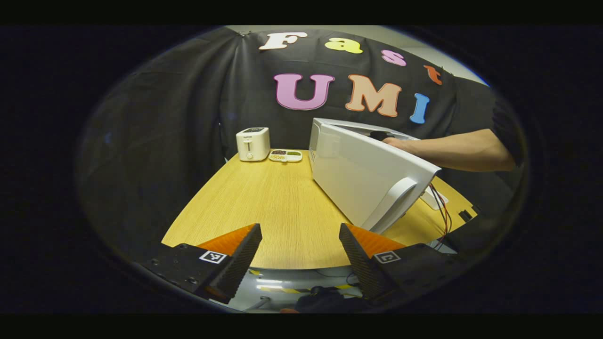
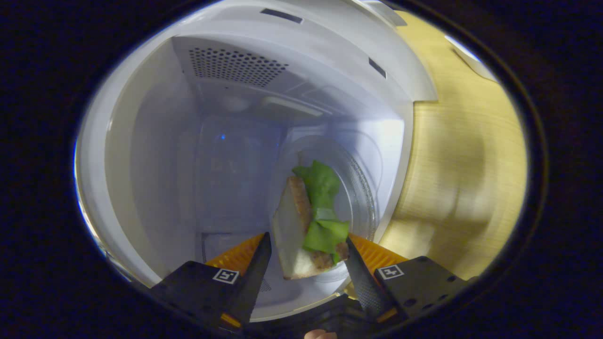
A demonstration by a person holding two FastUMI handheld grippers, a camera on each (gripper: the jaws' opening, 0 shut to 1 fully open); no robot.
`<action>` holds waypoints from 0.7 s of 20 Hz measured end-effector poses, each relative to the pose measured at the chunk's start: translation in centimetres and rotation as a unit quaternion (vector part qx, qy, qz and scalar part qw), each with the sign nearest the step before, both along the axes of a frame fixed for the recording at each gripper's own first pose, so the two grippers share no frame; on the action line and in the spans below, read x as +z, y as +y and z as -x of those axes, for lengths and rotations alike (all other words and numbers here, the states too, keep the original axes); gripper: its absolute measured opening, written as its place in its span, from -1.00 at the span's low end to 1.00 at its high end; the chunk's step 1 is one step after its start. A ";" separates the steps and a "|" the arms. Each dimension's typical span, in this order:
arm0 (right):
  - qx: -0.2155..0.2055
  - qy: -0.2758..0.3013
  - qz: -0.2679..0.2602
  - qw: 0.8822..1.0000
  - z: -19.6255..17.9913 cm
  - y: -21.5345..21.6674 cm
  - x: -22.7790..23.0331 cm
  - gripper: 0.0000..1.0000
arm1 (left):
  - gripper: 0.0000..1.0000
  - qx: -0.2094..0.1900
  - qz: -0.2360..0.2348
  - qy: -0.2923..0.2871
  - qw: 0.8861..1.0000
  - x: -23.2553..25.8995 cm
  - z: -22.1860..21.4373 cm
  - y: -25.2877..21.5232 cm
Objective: Open the microwave oven with the left hand, put the food in, and close the microwave oven.
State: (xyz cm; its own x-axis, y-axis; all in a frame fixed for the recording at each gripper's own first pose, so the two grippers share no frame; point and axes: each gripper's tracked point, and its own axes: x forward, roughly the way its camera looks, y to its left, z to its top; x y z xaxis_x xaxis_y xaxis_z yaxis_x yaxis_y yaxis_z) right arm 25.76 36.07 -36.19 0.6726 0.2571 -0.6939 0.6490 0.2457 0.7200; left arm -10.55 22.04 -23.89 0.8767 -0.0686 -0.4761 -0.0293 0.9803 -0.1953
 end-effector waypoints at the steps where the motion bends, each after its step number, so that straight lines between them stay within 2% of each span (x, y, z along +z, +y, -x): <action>1: 0.001 0.002 0.004 1.000 0.2 -0.1 0.2 0.60 | 0.94 -0.001 0.001 0.001 1.000 -0.1 -0.1 -0.1; 2: 0.003 0.004 0.006 1.000 0.5 -0.3 0.4 0.81 | 0.94 -0.003 0.001 0.002 1.000 -0.2 -0.1 -0.2; 9: 0.003 0.003 -0.006 1.000 2.5 -1.4 2.7 0.82 | 0.90 -0.009 0.017 -0.002 1.000 -0.4 -0.4 -0.6; 10: 0.005 0.001 -0.006 1.000 2.8 -1.6 3.0 0.82 | 0.95 -0.011 0.018 -0.004 1.000 -0.3 -0.5 -0.7; 12: 0.010 -0.001 -0.009 1.000 3.4 -1.8 3.4 0.82 | 0.90 -0.018 0.015 -0.008 1.000 -0.2 -0.7 -0.9; 14: 0.017 -0.004 -0.011 1.000 4.8 -2.3 4.0 0.82 | 0.94 -0.029 0.008 -0.015 0.999 0.1 -1.0 -1.1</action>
State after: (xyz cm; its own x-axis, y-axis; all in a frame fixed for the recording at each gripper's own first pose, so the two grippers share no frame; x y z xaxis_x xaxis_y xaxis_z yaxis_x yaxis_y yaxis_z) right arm 20.92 33.75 -32.15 0.6684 0.2942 -0.6832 0.6353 0.2519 0.7300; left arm -9.52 20.91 -23.81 0.8853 -0.1266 -0.4475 0.0331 0.9769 -0.2109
